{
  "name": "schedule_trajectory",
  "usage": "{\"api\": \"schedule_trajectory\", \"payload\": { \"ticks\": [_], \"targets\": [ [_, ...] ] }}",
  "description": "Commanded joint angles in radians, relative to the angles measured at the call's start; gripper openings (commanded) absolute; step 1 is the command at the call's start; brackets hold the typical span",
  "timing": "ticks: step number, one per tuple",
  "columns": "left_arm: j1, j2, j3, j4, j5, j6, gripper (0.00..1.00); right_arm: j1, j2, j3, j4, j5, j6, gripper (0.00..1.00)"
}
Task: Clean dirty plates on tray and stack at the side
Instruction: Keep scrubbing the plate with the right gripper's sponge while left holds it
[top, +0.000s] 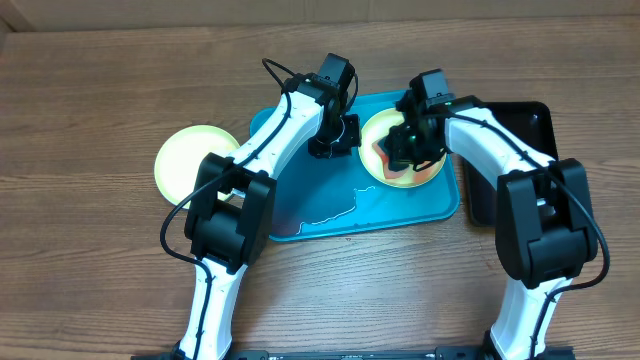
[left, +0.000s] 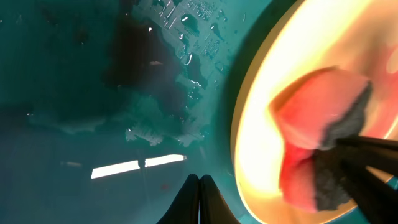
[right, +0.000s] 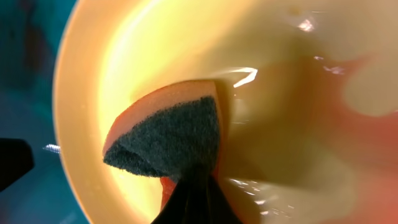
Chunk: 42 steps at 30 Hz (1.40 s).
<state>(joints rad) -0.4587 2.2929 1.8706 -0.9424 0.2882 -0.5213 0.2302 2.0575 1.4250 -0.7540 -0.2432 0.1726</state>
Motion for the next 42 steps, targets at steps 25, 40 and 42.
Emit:
{"api": "schedule_trajectory", "payload": {
  "ticks": [25,40,42],
  "targets": [
    [-0.003,0.029,0.003,0.156,0.095,0.032,0.27,-0.003,0.019,-0.005,-0.048,-0.006,0.034,0.04],
    [-0.005,0.042,-0.005,0.146,-0.010,0.081,0.30,-0.003,0.019,-0.005,-0.055,-0.005,0.033,0.04],
    [-0.005,0.042,-0.005,0.142,-0.007,0.081,0.30,-0.003,0.019,-0.005,-0.054,-0.005,0.033,0.04]
  ]
}}
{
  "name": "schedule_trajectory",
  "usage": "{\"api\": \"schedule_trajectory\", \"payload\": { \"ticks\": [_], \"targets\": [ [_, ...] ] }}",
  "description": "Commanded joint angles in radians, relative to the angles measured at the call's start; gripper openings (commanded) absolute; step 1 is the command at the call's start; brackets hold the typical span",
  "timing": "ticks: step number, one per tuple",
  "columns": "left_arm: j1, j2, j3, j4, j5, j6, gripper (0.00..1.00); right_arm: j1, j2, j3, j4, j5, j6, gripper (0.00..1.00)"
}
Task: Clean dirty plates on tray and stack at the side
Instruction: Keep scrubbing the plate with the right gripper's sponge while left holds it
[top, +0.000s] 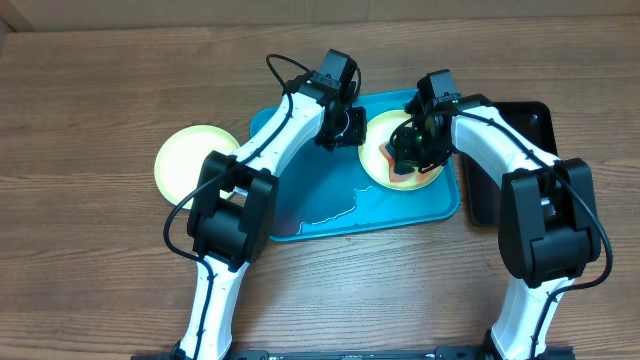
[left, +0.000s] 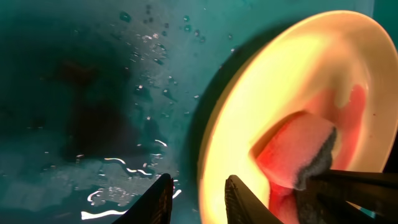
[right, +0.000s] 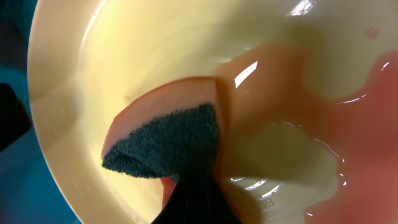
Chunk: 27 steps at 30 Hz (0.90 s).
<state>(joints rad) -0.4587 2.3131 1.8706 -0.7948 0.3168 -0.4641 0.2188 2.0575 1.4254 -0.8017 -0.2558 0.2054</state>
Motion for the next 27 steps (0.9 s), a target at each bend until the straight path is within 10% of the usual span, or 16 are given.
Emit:
{"api": "schedule_trajectory", "payload": {
  "ticks": [1,27],
  "targets": [
    [-0.008,0.022,-0.007,-0.008,-0.035,0.024,0.30,0.008,0.019,-0.005,-0.006,0.008,0.000,0.04],
    [-0.063,0.021,-0.065,0.026,-0.089,0.030,0.04,0.014,0.019,-0.005,-0.035,0.005,-0.008,0.04]
  ]
}}
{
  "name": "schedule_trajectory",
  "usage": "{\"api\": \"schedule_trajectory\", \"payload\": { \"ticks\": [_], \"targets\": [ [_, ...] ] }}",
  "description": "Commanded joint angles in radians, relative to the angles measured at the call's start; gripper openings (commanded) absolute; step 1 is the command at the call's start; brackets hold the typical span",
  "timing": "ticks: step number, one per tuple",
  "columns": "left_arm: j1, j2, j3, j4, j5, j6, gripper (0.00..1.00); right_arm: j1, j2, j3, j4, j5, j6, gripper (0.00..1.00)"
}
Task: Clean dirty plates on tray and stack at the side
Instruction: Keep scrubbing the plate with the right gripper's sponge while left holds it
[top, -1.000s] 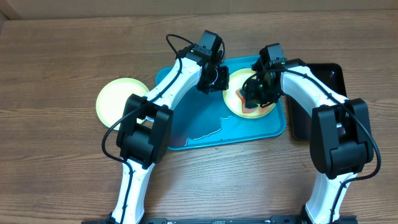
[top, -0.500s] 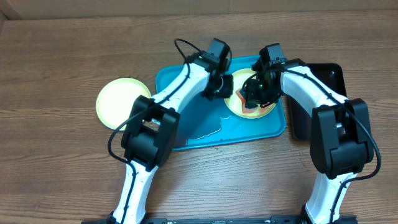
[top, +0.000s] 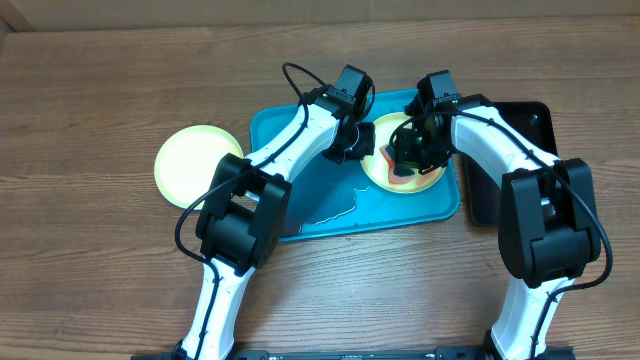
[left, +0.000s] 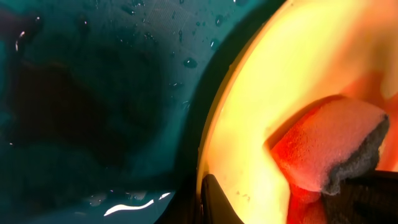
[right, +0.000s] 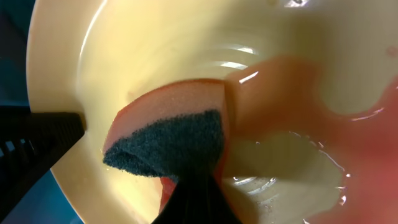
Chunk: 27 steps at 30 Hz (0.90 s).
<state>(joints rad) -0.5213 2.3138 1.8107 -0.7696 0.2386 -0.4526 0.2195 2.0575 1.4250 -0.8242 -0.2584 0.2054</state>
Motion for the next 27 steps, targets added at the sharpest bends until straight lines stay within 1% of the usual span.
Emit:
{"api": "schedule_trajectory", "payload": {
  "ticks": [1,8,14,19,23,27],
  "targets": [
    [0.004,0.020,-0.005,0.001,-0.011,0.011,0.04,0.015,0.019,-0.005,-0.023,-0.002,-0.028,0.04],
    [0.042,0.020,-0.005,-0.019,-0.010,-0.035,0.04,0.050,0.019,-0.005,-0.103,-0.058,-0.115,0.04],
    [0.051,0.020,-0.005,-0.038,-0.010,-0.046,0.04,0.078,0.019,0.003,-0.065,-0.068,-0.127,0.04],
    [0.051,0.020,-0.005,-0.039,-0.010,-0.068,0.04,0.065,0.019,0.043,0.011,-0.032,-0.063,0.04],
    [0.051,0.020,-0.005,-0.042,-0.010,-0.068,0.04,0.035,0.019,0.050,0.088,0.061,0.017,0.04],
    [0.051,0.020,-0.005,-0.045,-0.010,-0.068,0.04,-0.003,0.019,0.050,0.093,0.170,0.062,0.04]
  ]
}}
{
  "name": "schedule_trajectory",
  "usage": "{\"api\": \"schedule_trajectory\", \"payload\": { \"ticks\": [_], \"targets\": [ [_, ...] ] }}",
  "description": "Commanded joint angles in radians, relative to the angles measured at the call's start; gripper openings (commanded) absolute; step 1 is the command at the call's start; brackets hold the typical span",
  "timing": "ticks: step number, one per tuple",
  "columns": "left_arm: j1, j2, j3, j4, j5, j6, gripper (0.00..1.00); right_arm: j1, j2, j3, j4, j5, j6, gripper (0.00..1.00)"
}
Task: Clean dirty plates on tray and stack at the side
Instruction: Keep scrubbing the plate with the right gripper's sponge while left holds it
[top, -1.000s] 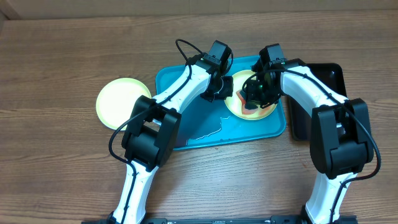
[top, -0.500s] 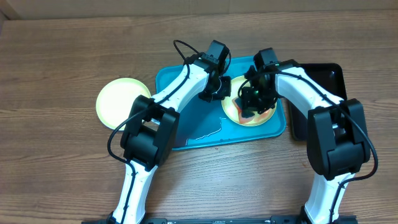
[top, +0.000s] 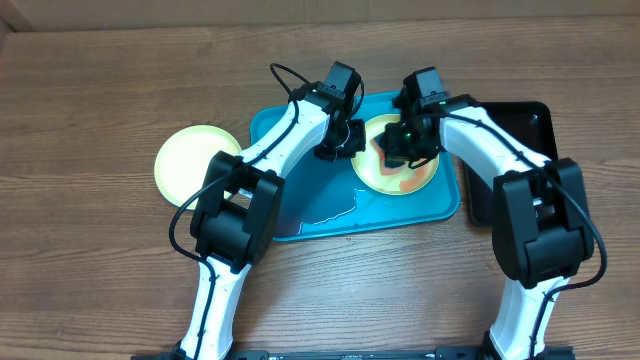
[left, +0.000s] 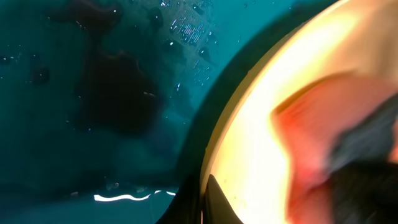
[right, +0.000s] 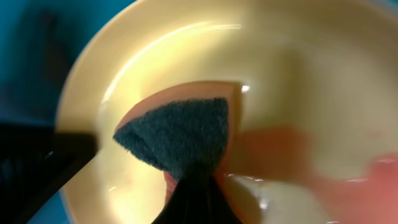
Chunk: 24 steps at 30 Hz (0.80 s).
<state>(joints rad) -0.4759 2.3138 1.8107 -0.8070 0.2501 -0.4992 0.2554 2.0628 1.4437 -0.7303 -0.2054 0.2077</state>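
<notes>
A pale yellow plate (top: 395, 172) smeared with reddish liquid lies on the blue tray (top: 320, 200) at its right end. My left gripper (top: 345, 140) is shut on the plate's left rim (left: 214, 155), one finger on each side of the edge. My right gripper (top: 405, 140) is shut on an orange sponge (right: 177, 134) with a dark scouring face, pressed inside the plate (right: 292, 93) near its left side. A second, clean yellow plate (top: 190, 160) lies on the table left of the tray.
A black tray (top: 520, 150) sits to the right of the blue tray. Water pools and droplets (left: 130, 196) cover the blue tray's floor. Wooden table (top: 90, 260) surrounds everything.
The plate has shifted slightly left and toward the front on the tray with my left gripper on its rim. The sponge now sits nearer the plate's upper left part.
At first my left gripper was shut and empty on the tray beside the plate while my right held the sponge in it. Then the left stood open at the rim. Then it was shut on the rim, and the sponge has kept changing place inside the plate.
</notes>
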Motion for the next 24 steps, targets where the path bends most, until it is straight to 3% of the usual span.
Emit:
{"api": "schedule_trajectory", "payload": {
  "ticks": [1,8,13,24],
  "targets": [
    [0.006,0.020,-0.005,-0.007,-0.022,-0.022,0.04,-0.048,0.013,0.031,-0.012,0.129,0.060,0.04],
    [0.005,0.020,-0.005,-0.005,-0.022,-0.022,0.04,-0.094,0.013,0.031,-0.193,0.082,0.048,0.04],
    [0.005,0.020,-0.005,-0.003,-0.021,-0.022,0.04,-0.064,0.013,0.031,-0.282,-0.071,-0.090,0.04],
    [0.004,0.020,-0.005,-0.004,-0.021,-0.022,0.04,0.063,0.013,0.031,-0.158,-0.084,-0.154,0.04]
  ]
}}
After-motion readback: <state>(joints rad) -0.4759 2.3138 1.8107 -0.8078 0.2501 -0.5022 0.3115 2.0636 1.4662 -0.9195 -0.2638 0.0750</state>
